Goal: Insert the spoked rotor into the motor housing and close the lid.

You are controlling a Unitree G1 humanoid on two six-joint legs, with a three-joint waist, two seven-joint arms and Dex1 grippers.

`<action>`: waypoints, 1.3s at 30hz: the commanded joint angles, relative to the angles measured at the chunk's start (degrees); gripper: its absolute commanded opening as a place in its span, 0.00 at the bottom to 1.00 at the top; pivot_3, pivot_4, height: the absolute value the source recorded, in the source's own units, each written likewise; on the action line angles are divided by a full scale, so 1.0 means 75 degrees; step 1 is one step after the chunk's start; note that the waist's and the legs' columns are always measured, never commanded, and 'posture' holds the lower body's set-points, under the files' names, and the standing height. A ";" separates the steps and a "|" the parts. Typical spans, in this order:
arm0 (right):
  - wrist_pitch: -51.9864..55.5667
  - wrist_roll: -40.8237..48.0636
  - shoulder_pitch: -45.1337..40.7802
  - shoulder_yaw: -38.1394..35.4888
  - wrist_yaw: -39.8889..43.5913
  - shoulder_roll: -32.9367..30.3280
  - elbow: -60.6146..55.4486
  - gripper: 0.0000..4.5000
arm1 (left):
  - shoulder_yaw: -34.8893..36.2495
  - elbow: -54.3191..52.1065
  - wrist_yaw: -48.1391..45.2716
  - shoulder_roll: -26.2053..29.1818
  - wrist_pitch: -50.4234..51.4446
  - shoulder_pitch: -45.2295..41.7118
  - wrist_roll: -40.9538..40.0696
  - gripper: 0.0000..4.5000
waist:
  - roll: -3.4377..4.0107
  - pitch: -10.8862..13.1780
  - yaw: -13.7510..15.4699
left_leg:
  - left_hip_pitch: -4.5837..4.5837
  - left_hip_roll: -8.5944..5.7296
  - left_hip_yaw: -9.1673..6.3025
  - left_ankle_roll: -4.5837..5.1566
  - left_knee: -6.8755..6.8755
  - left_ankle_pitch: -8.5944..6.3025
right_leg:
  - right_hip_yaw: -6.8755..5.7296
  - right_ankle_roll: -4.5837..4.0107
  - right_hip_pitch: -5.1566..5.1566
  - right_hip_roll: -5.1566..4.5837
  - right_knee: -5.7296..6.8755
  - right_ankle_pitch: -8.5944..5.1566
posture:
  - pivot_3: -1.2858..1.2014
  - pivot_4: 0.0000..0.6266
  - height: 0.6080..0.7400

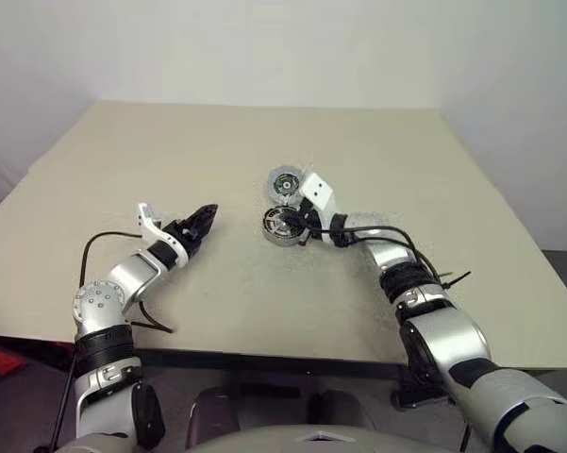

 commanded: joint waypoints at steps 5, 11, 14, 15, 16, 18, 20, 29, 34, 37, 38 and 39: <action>-0.0343 0.0094 -0.0334 -0.0148 0.0095 -0.0146 -0.0268 0.00 | -0.0070 -0.0277 -0.0224 0.0156 -0.0139 0.0007 0.0028 0.58 | -0.0001 0.0000 -0.0003 | 0.0020 0.0002 -0.0001 -0.0002 0.0000 0.0001 | 0.0000 0.0000 0.0019 0.0000 0.0003 0.0000 | 0.52 0.00 1.00; -0.0592 0.0282 -0.1109 0.0240 0.2276 -0.0942 -0.1439 0.00 | -0.1035 -0.0837 -0.1063 0.0686 -0.0659 0.0105 0.1213 0.58 | -0.0001 0.0011 0.0000 | -0.0009 0.0003 -0.0002 -0.0001 0.0001 0.0001 | -0.0002 0.0001 -0.0018 0.0001 0.0002 0.0001 | 0.52 0.00 1.00; -0.0574 0.0159 -0.1443 0.0883 0.4172 -0.1535 -0.1667 0.00 | -0.1300 -0.1011 -0.1424 0.0867 -0.0883 0.0040 0.1525 0.58 | -0.0004 0.0009 0.0007 | -0.0012 0.0008 -0.0003 0.0006 0.0000 -0.0002 | -0.0009 0.0000 -0.0024 0.0003 -0.0006 0.0000 | 0.52 0.00 1.00; -0.0604 0.0107 -0.1562 0.1008 0.4494 -0.1626 -0.1601 0.00 | -0.1302 -0.0990 -0.1483 0.0880 -0.0959 -0.0005 0.1581 0.58 | -0.0007 0.0008 0.0005 | -0.0016 0.0007 -0.0002 0.0013 0.0002 -0.0006 | -0.0009 0.0000 -0.0023 0.0003 -0.0009 -0.0001 | 0.52 0.00 1.00; -0.0856 -0.0107 -0.1758 0.1214 0.4729 -0.1699 -0.1361 0.04 | -0.1256 -0.0955 -0.1518 0.0873 -0.1025 -0.0064 0.1584 0.58 | -0.0007 0.0008 0.0000 | -0.0018 0.0007 -0.0002 0.0014 0.0003 -0.0006 | -0.0009 0.0000 -0.0021 0.0003 -0.0011 -0.0001 | 0.52 0.00 1.00; -0.1414 -0.0534 -0.2060 0.1525 0.4805 -0.1746 -0.0840 0.13 | -0.1215 -0.0872 -0.1544 0.0840 -0.1134 -0.0134 0.1638 0.59 | -0.0008 0.0009 -0.0008 | -0.0020 0.0006 -0.0002 0.0015 0.0010 -0.0007 | -0.0008 -0.0001 -0.0025 0.0002 -0.0007 0.0000 | 0.52 0.00 1.00; -0.2508 -0.1269 -0.2424 0.1977 0.4269 -0.1651 -0.0128 0.27 | -0.1235 -0.0867 -0.1571 0.0800 -0.1198 -0.0106 0.1704 0.59 | -0.0007 0.0011 -0.0018 | -0.0020 0.0007 -0.0001 0.0012 0.0018 -0.0006 | -0.0005 -0.0001 -0.0037 0.0001 0.0015 0.0000 | 0.52 0.00 1.00; -0.4376 -0.2472 -0.3190 0.2764 0.3835 -0.1092 0.1568 0.57 | -0.1676 -0.1566 -0.1598 0.0472 -0.1072 0.0517 0.1779 0.59 | -0.0009 0.0012 -0.0025 | -0.0039 0.0009 0.0000 0.0009 0.0022 -0.0004 | -0.0003 -0.0003 -0.0065 0.0002 0.0025 -0.0001 | 0.52 0.00 1.00; -0.4689 -0.2951 -0.3320 0.3015 0.3593 -0.0899 0.2000 0.57 | -0.1600 -0.1679 -0.1555 0.0413 -0.1072 0.0598 0.1740 0.59 | -0.0008 0.0012 -0.0027 | -0.0047 0.0011 -0.0001 0.0010 0.0036 -0.0004 | -0.0003 -0.0004 -0.0072 0.0003 0.0031 0.0000 | 0.52 0.00 1.00; -0.4649 -0.3301 -0.3482 0.3098 0.3080 -0.0860 0.2371 0.57 | -0.1639 -0.1787 -0.1514 0.0339 -0.1049 0.0680 0.1739 0.59 | -0.0008 0.0012 -0.0043 | -0.0044 0.0013 -0.0001 0.0011 0.0052 -0.0006 | 0.0000 -0.0004 -0.0071 0.0003 0.0045 0.0000 | 0.52 0.00 1.00; -0.4651 -0.3404 -0.3537 0.3113 0.2935 -0.0882 0.2449 0.57 | -0.1663 -0.1818 -0.1505 0.0314 -0.1040 0.0716 0.1752 0.59 | -0.0007 0.0013 -0.0049 | -0.0040 0.0013 -0.0001 0.0011 0.0055 -0.0006 | 0.0001 -0.0004 -0.0069 0.0003 0.0049 0.0000 | 0.52 0.00 1.00; -0.4669 -0.3446 -0.3586 0.3091 0.2875 -0.0915 0.2500 0.57 | -0.1674 -0.1842 -0.1496 0.0288 -0.1033 0.0746 0.1759 0.59 | -0.0006 0.0013 -0.0059 | -0.0037 0.0013 -0.0001 0.0011 0.0059 -0.0006 | 0.0003 -0.0005 -0.0068 0.0003 0.0055 0.0001 | 0.52 0.00 1.00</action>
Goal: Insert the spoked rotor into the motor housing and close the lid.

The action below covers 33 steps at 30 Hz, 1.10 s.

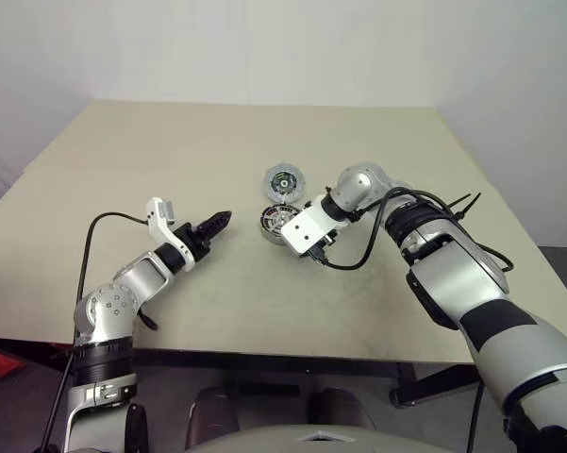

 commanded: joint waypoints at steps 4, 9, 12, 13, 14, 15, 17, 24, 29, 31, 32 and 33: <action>-0.0051 -0.0242 -0.0578 -0.0129 -0.0436 -0.0244 0.0281 0.57 | -0.0010 -0.0373 0.0047 -0.0090 -0.0004 0.0107 -0.0079 0.59 | 0.0004 0.0008 -0.0010 | 0.0001 0.0004 -0.0003 0.0000 0.0061 -0.0002 | 0.0006 -0.0001 -0.0004 -0.0002 0.0062 0.0000 | 0.52 0.00 1.00; 0.0066 -0.0262 -0.0760 -0.0241 -0.0638 -0.0302 0.0383 0.57 | -0.0078 -0.0332 0.0048 -0.0150 0.0004 0.0162 -0.0010 0.59 | 0.0004 0.0008 -0.0073 | 0.0013 0.0007 -0.0003 -0.0001 0.0072 -0.0001 | 0.0013 0.0000 -0.0005 0.0000 0.0095 -0.0001 | 0.52 0.00 1.00; 0.0192 -0.0296 -0.0726 -0.0224 -0.0747 -0.0224 0.0457 0.57 | -0.0074 -0.0332 0.0052 -0.0137 0.0013 0.0151 -0.0008 0.59 | 0.0003 0.0008 -0.0144 | 0.0001 0.0008 -0.0003 -0.0001 0.0072 -0.0001 | 0.0013 -0.0001 -0.0015 0.0001 0.0096 -0.0001 | 0.52 0.00 1.00; 0.0257 -0.0347 -0.0696 -0.0185 -0.0827 -0.0184 0.0493 0.57 | -0.0067 -0.0326 0.0051 -0.0123 0.0018 0.0137 -0.0012 0.59 | 0.0003 0.0008 -0.0155 | -0.0001 0.0007 -0.0003 -0.0001 0.0072 -0.0001 | 0.0013 -0.0001 -0.0016 0.0001 0.0094 -0.0001 | 0.52 0.00 1.00; 0.0335 -0.0382 -0.0667 -0.0160 -0.0883 -0.0143 0.0531 0.57 | -0.0060 -0.0318 0.0049 -0.0110 0.0020 0.0124 -0.0011 0.59 | 0.0004 0.0008 -0.0165 | -0.0003 0.0007 -0.0002 -0.0001 0.0072 -0.0001 | 0.0013 -0.0002 -0.0019 0.0001 0.0092 -0.0002 | 0.52 0.00 1.00; 0.0407 -0.0398 -0.0645 -0.0158 -0.0907 -0.0104 0.0567 0.57 | -0.0052 -0.0307 0.0049 -0.0099 0.0021 0.0110 -0.0008 0.59 | 0.0004 0.0008 -0.0168 | -0.0008 0.0007 -0.0002 0.0000 0.0072 -0.0002 | 0.0013 -0.0003 -0.0022 0.0001 0.0092 -0.0002 | 0.52 0.00 1.00; 0.0565 -0.0526 -0.0610 -0.0104 -0.1119 -0.0014 0.0650 0.57 | -0.0032 -0.0283 0.0045 -0.0076 0.0019 0.0087 -0.0008 0.59 | 0.0005 0.0009 -0.0171 | -0.0017 0.0008 -0.0003 0.0000 0.0071 -0.0002 | 0.0012 -0.0004 -0.0032 0.0001 0.0092 -0.0003 | 0.52 0.00 1.00; 0.0816 -0.0697 -0.0637 -0.0131 -0.1383 0.0194 0.0765 0.57 | 0.0026 -0.0303 0.0058 -0.0042 0.0007 0.0149 -0.0010 0.59 | 0.0007 0.0010 -0.0171 | -0.0018 0.0008 -0.0002 0.0000 0.0072 -0.0002 | 0.0012 -0.0004 -0.0034 0.0001 0.0093 -0.0003 | 0.52 0.00 1.00; 0.0972 -0.0809 -0.0631 -0.0113 -0.1536 0.0292 0.0842 0.57 | 0.0097 -0.0304 0.0094 -0.0021 -0.0042 0.0140 -0.0001 0.59 | 0.0007 0.0010 -0.0171 | -0.0018 0.0008 -0.0003 0.0000 0.0072 -0.0002 | 0.0012 -0.0004 -0.0034 0.0001 0.0093 -0.0003 | 0.52 0.00 1.00; 0.0925 -0.0864 -0.0560 -0.0082 -0.1482 0.0304 0.0856 0.57 | 0.0149 -0.0295 0.0090 0.0006 -0.0061 0.0141 0.0003 0.59 | 0.0007 0.0010 -0.0171 | -0.0018 0.0008 -0.0003 0.0000 0.0072 -0.0002 | 0.0012 -0.0004 -0.0034 0.0001 0.0093 -0.0003 | 0.52 0.00 1.00; 0.0909 -0.0876 -0.0532 -0.0082 -0.1436 0.0309 0.0861 0.57 | 0.0170 -0.0292 0.0091 0.0015 -0.0067 0.0142 0.0002 0.59 | 0.0007 0.0010 -0.0172 | -0.0018 0.0008 -0.0003 0.0000 0.0072 -0.0002 | 0.0013 -0.0004 -0.0034 0.0001 0.0093 -0.0003 | 0.52 0.00 1.00; 0.0890 -0.0893 -0.0511 -0.0077 -0.1396 0.0310 0.0865 0.57 | 0.0186 -0.0289 0.0088 0.0027 -0.0070 0.0144 -0.0001 0.59 | 0.0007 0.0010 -0.0171 | -0.0017 0.0008 -0.0003 0.0000 0.0072 -0.0002 | 0.0012 -0.0004 -0.0034 0.0001 0.0093 -0.0003 | 0.52 0.00 1.00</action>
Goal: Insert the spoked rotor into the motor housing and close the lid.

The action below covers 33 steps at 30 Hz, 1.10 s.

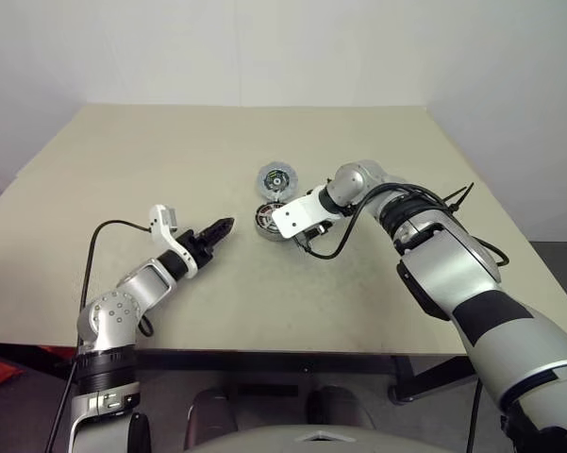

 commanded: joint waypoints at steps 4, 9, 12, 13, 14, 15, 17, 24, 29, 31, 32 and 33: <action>-0.0082 -0.0028 0.0023 -0.0044 0.0234 0.0027 -0.0042 0.53 | 0.0193 -0.0214 0.0000 0.0116 -0.0128 -0.0043 -0.0034 0.59 | 0.0000 0.0000 0.0001 | 0.0000 0.0000 0.0000 0.0000 0.0000 0.0000 | 0.0001 0.0000 0.0000 0.0000 0.0000 0.0000 | 0.52 0.00 1.00; -0.0144 -0.0077 0.0027 -0.0033 0.0236 -0.0007 -0.0061 0.37 | 0.0209 -0.0179 -0.0002 0.0111 -0.0178 -0.0015 0.0008 0.59 | 0.0000 0.0000 0.0000 | 0.0004 0.0000 0.0000 0.0000 0.0000 0.0000 | 0.0001 -0.0001 0.0001 0.0000 0.0002 0.0000 | 0.52 0.00 1.00; -0.0135 -0.0107 0.0023 -0.0028 0.0130 -0.0009 -0.0061 0.37 | 0.0189 -0.0216 -0.0006 0.0075 -0.0173 0.0017 0.0006 0.59 | 0.0000 0.0000 0.0001 | 0.0004 0.0000 0.0000 0.0000 0.0000 0.0000 | 0.0001 -0.0001 0.0001 0.0000 0.0004 0.0000 | 0.52 0.00 1.00; -0.0123 -0.0103 0.0022 -0.0040 0.0103 -0.0002 -0.0059 0.37 | 0.0183 -0.0218 -0.0006 0.0068 -0.0174 0.0022 0.0011 0.59 | 0.0000 0.0000 0.0001 | 0.0005 0.0000 0.0000 0.0000 0.0000 0.0000 | 0.0001 -0.0001 0.0001 0.0000 0.0006 0.0000 | 0.52 0.00 1.00; -0.0116 -0.0099 0.0022 -0.0050 0.0088 0.0003 -0.0057 0.37 | 0.0180 -0.0215 -0.0005 0.0063 -0.0176 0.0023 0.0016 0.59 | 0.0000 0.0000 0.0001 | 0.0007 0.0000 0.0000 -0.0001 0.0000 0.0000 | 0.0001 -0.0001 0.0001 0.0000 0.0007 0.0000 | 0.52 0.00 1.00; -0.0109 -0.0103 0.0022 -0.0053 0.0072 0.0012 -0.0056 0.37 | 0.0177 -0.0217 -0.0003 0.0060 -0.0174 0.0023 0.0015 0.59 | 0.0000 0.0000 0.0001 | 0.0007 0.0000 0.0000 -0.0001 0.0000 0.0000 | 0.0001 -0.0001 0.0001 0.0000 0.0007 0.0000 | 0.52 0.00 1.00; -0.0093 -0.0113 0.0031 -0.0048 0.0035 0.0038 -0.0053 0.37 | 0.0166 -0.0218 -0.0002 0.0057 -0.0170 0.0021 0.0019 0.59 | 0.0000 0.0000 0.0001 | 0.0007 0.0000 0.0000 -0.0001 0.0000 0.0000 | 0.0002 -0.0001 0.0001 0.0000 0.0007 0.0000 | 0.52 0.00 1.00; -0.0230 -0.0388 0.0003 0.0199 0.0017 0.0125 -0.0032 0.37 | 0.0098 -0.0211 -0.0020 0.0015 -0.0180 0.0038 0.0066 0.59 | 0.0000 0.0000 -0.0001 | 0.0012 0.0000 0.0000 -0.0001 0.0000 0.0000 | 0.0002 -0.0001 0.0003 0.0000 0.0009 0.0000 | 0.52 0.00 1.00; -0.0295 -0.0645 -0.0180 0.0392 -0.0120 0.0326 0.0000 0.37 | 0.0076 -0.0224 -0.0023 -0.0065 -0.0217 0.0094 0.0120 0.59 | 0.0000 0.0000 -0.0015 | 0.0021 0.0000 0.0001 -0.0001 0.0000 0.0000 | 0.0004 -0.0001 0.0006 0.0001 0.0011 0.0000 | 0.52 0.00 1.00; -0.0227 -0.0711 -0.0210 0.0437 -0.0227 0.0417 0.0032 0.37 | 0.0078 -0.0255 -0.0010 -0.0106 -0.0242 0.0145 0.0141 0.59 | 0.0000 -0.0001 -0.0034 | 0.0021 0.0001 0.0001 -0.0001 0.0000 0.0000 | 0.0006 -0.0001 0.0007 0.0003 0.0011 0.0000 | 0.52 0.00 1.00; -0.0186 -0.0741 -0.0214 0.0450 -0.0277 0.0464 0.0048 0.37 | 0.0088 -0.0276 0.0006 -0.0127 -0.0261 0.0179 0.0145 0.59 | 0.0000 -0.0001 -0.0044 | 0.0021 0.0001 0.0001 -0.0001 0.0000 0.0000 | 0.0008 0.0000 0.0008 0.0004 0.0011 0.0000 | 0.52 0.00 1.00; -0.0160 -0.0769 -0.0211 0.0459 -0.0322 0.0500 0.0060 0.37 | 0.0100 -0.0298 0.0018 -0.0140 -0.0276 0.0211 0.0147 0.59 | 0.0000 -0.0001 -0.0052 | 0.0024 0.0002 0.0001 -0.0001 0.0000 0.0000 | 0.0008 0.0000 0.0010 0.0005 0.0012 0.0000 | 0.52 0.00 1.00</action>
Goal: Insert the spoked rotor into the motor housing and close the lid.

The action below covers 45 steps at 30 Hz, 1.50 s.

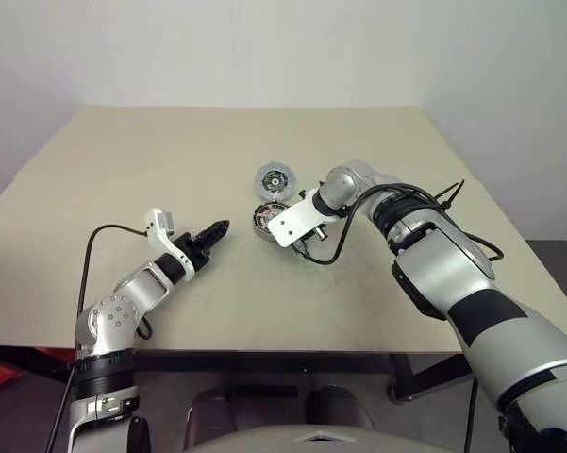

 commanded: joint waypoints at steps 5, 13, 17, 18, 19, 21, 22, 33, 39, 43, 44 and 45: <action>0.0075 -0.0202 -0.0029 0.0124 -0.0173 0.0274 0.0084 0.28 | 0.0103 -0.0396 0.0057 -0.0022 -0.0173 0.0154 -0.0041 0.59 | 0.0002 0.0000 -0.0060 | 0.0009 0.0001 0.0000 0.0000 -0.0001 0.0000 | 0.0002 0.0000 0.0005 0.0002 0.0004 0.0000 | 0.52 0.00 1.00; 0.0104 -0.0190 -0.0062 0.0036 -0.0333 0.0211 0.0099 0.00 | 0.0109 -0.0358 0.0088 0.0032 -0.0204 0.0129 -0.0037 0.59 | 0.0004 0.0000 -0.0119 | 0.0010 -0.0001 0.0000 0.0000 0.0000 0.0000 | 0.0001 -0.0002 0.0010 0.0001 0.0008 0.0001 | 0.52 0.00 1.00; 0.0040 -0.0052 -0.0072 -0.0098 -0.0313 0.0169 0.0068 0.00 | 0.0090 -0.0274 0.0078 0.0027 -0.0226 0.0067 -0.0004 0.59 | 0.0004 0.0000 -0.0120 | 0.0010 0.0003 -0.0001 -0.0001 -0.0001 0.0000 | -0.0001 -0.0003 0.0009 0.0002 0.0008 0.0002 | 0.52 0.00 1.00; 0.0042 -0.0028 -0.0078 -0.0129 -0.0363 0.0153 0.0059 0.00 | 0.0080 -0.0258 0.0080 0.0015 -0.0236 0.0058 0.0008 0.59 | 0.0004 0.0000 -0.0121 | 0.0010 0.0002 -0.0001 -0.0001 0.0000 0.0000 | 0.0000 -0.0003 0.0008 0.0001 0.0006 0.0001 | 0.52 0.00 1.00; 0.0060 0.0006 -0.0085 -0.0170 -0.0380 0.0126 0.0054 0.00 | 0.0068 -0.0244 0.0079 0.0002 -0.0250 0.0058 0.0023 0.59 | 0.0004 0.0000 -0.0121 | 0.0010 0.0001 -0.0001 -0.0001 0.0000 0.0000 | 0.0000 -0.0003 0.0008 0.0001 0.0005 0.0002 | 0.52 0.00 1.00; 0.0153 0.0252 -0.0072 -0.0399 -0.0138 0.0069 0.0051 0.00 | 0.0058 -0.0235 0.0091 -0.0033 -0.0269 0.0072 0.0031 0.59 | 0.0005 0.0000 -0.0121 | 0.0009 0.0001 -0.0001 -0.0001 0.0000 0.0000 | -0.0001 -0.0003 0.0006 0.0001 0.0005 0.0002 | 0.52 0.00 1.00; 0.0269 0.0473 -0.0053 -0.0592 0.0114 0.0049 0.0048 0.00 | 0.0055 -0.0239 0.0111 -0.0053 -0.0283 0.0089 0.0035 0.59 | 0.0005 0.0001 -0.0116 | 0.0007 0.0002 -0.0001 -0.0001 0.0000 0.0000 | -0.0002 -0.0003 0.0004 0.0001 0.0004 0.0002 | 0.52 0.00 1.00; 0.4636 0.2203 0.0487 -0.2006 0.3293 -0.0164 -0.0944 0.00 | 0.0035 -0.0294 0.0194 -0.0334 -0.0482 0.0402 0.0140 0.59 | 0.0011 0.0005 0.0079 | -0.0034 0.0009 0.0000 0.0016 0.0000 -0.0008 | -0.0020 -0.0022 -0.0010 -0.0001 -0.0016 -0.0009 | 0.52 0.00 1.00; 0.9199 0.2315 0.0531 -0.1913 0.3456 0.0131 -0.2348 0.00 | 0.0055 -0.0390 0.0263 -0.0451 -0.0523 0.0556 0.0113 0.59 | 0.0014 0.0007 0.0240 | -0.0023 0.0008 -0.0001 0.0011 0.0001 -0.0006 | -0.0020 -0.0022 -0.0005 -0.0005 -0.0012 -0.0010 | 0.52 0.00 1.00; 1.1906 0.2421 0.0644 -0.1923 0.2659 0.0530 -0.3464 0.00 | 0.0054 -0.0459 0.0288 -0.0502 -0.0544 0.0699 0.0112 0.59 | 0.0015 0.0007 0.0277 | -0.0007 0.0014 -0.0001 0.0000 -0.0010 0.0000 | -0.0019 -0.0021 -0.0002 0.0001 -0.0008 -0.0011 | 0.52 0.00 1.00; 1.2573 0.2469 0.0655 -0.2029 0.2233 0.0710 -0.3659 0.00 | 0.0053 -0.0493 0.0305 -0.0515 -0.0541 0.0743 0.0105 0.59 | 0.0015 0.0007 0.0279 | -0.0005 0.0014 -0.0001 -0.0001 -0.0013 0.0000 | -0.0018 -0.0020 -0.0002 0.0001 -0.0008 -0.0011 | 0.52 0.00 1.00; 1.3053 0.2527 0.0690 -0.2086 0.1925 0.0814 -0.3861 0.00 | 0.0051 -0.0524 0.0321 -0.0526 -0.0539 0.0776 0.0099 0.59 | 0.0015 0.0007 0.0279 | -0.0004 0.0013 0.0000 -0.0004 -0.0015 0.0002 | -0.0017 -0.0020 -0.0002 0.0001 -0.0009 -0.0011 | 0.52 0.00 1.00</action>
